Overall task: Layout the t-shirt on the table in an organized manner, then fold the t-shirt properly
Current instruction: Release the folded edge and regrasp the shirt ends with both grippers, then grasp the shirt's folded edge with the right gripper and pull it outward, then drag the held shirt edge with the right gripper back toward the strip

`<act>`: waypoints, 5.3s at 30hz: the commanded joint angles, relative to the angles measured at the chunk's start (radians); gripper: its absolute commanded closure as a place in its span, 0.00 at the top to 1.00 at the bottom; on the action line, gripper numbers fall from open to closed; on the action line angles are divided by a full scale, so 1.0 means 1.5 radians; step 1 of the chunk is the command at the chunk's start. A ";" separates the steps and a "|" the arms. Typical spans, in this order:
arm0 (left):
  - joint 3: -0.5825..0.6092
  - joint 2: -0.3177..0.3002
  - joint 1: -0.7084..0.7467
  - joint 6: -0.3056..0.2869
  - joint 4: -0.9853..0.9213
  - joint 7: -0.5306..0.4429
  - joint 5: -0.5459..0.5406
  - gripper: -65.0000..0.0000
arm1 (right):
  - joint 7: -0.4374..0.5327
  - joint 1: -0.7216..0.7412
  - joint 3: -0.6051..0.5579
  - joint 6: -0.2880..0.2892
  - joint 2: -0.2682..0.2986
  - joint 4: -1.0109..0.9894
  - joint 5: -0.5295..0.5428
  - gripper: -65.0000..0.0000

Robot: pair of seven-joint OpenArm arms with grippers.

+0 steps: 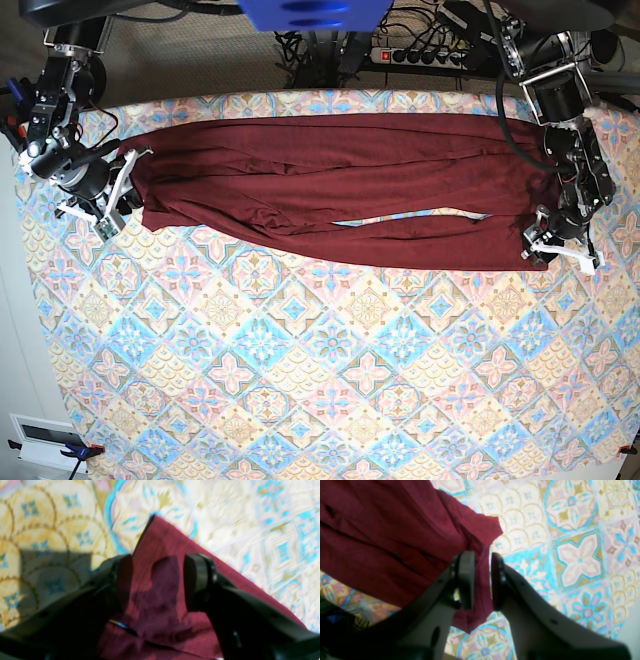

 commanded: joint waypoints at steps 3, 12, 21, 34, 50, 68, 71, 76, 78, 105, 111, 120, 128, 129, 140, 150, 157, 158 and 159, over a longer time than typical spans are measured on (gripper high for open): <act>-0.001 -0.006 -0.012 0.000 -0.004 -0.025 -0.001 0.49 | 0.008 0.005 0.009 -0.001 0.013 0.007 0.006 0.18; 0.062 -0.007 -0.012 -0.002 -0.049 -0.007 -0.007 0.24 | 0.006 0.023 0.007 -0.001 0.013 0.008 0.006 0.18; 0.096 -0.017 0.026 -0.004 0.133 0.038 -0.020 0.00 | -0.030 0.053 0.009 -0.001 0.013 0.012 0.010 0.18; -0.106 -0.015 0.262 -0.022 0.530 0.105 -0.325 0.00 | -0.026 0.053 0.006 -0.001 0.013 0.007 0.006 0.18; -0.472 -0.013 0.457 -0.098 0.604 0.221 -0.619 0.00 | -0.020 0.080 -0.137 -0.001 0.010 0.012 0.006 0.18; -0.381 0.116 0.385 -0.095 0.592 0.223 -0.335 0.22 | 0.047 0.295 -0.442 -0.001 -0.187 -0.154 -0.205 0.27; -0.381 0.117 0.385 -0.096 0.592 0.223 -0.332 0.22 | 0.051 0.335 -0.443 -0.001 -0.189 -0.219 -0.205 0.34; -0.372 0.127 0.387 -0.096 0.587 0.223 -0.330 0.22 | 0.080 0.401 -0.445 -0.001 -0.191 -0.309 -0.205 0.35; -0.372 0.135 0.386 -0.096 0.579 0.223 -0.330 0.22 | 0.095 0.415 -0.445 -0.001 -0.199 -0.348 -0.205 0.35; -0.371 0.138 0.376 -0.096 0.573 0.220 -0.330 0.22 | 0.174 0.390 -0.536 -0.001 -0.213 -0.499 -0.201 0.35; -0.371 0.138 0.371 -0.096 0.573 0.219 -0.329 0.22 | 0.172 0.389 -0.536 -0.001 -0.213 -0.483 -0.201 0.29; -0.371 0.137 0.371 -0.096 0.573 0.219 -0.329 0.22 | 0.128 0.388 -0.471 -0.001 -0.209 -0.386 -0.157 0.27; -0.371 0.137 0.371 -0.096 0.573 0.221 -0.329 0.22 | 0.084 0.363 -0.470 -0.001 -0.212 -0.294 -0.156 0.31; -0.371 0.137 0.371 -0.096 0.573 0.221 -0.329 0.22 | 0.084 0.359 -0.471 -0.001 -0.213 -0.297 -0.156 0.31; -0.371 0.137 0.371 -0.098 0.573 0.222 -0.329 0.22 | 0.129 0.359 -0.541 -0.001 -0.247 -0.376 -0.155 0.40; -0.371 0.138 0.371 -0.098 0.566 0.221 -0.329 0.22 | 0.139 0.359 -0.470 -0.001 -0.247 -0.373 -0.156 0.40; -0.371 0.135 0.371 -0.099 0.516 0.218 -0.332 0.22 | 0.126 0.359 -0.464 -0.001 -0.244 -0.375 -0.156 0.40; -0.371 0.135 0.371 -0.099 0.515 0.218 -0.332 0.22 | 0.129 0.359 -0.464 -0.001 -0.244 -0.378 -0.156 0.40; -0.371 0.135 0.371 -0.099 0.515 0.218 -0.332 0.22 | 0.131 0.360 -0.464 -0.001 -0.245 -0.382 -0.156 0.40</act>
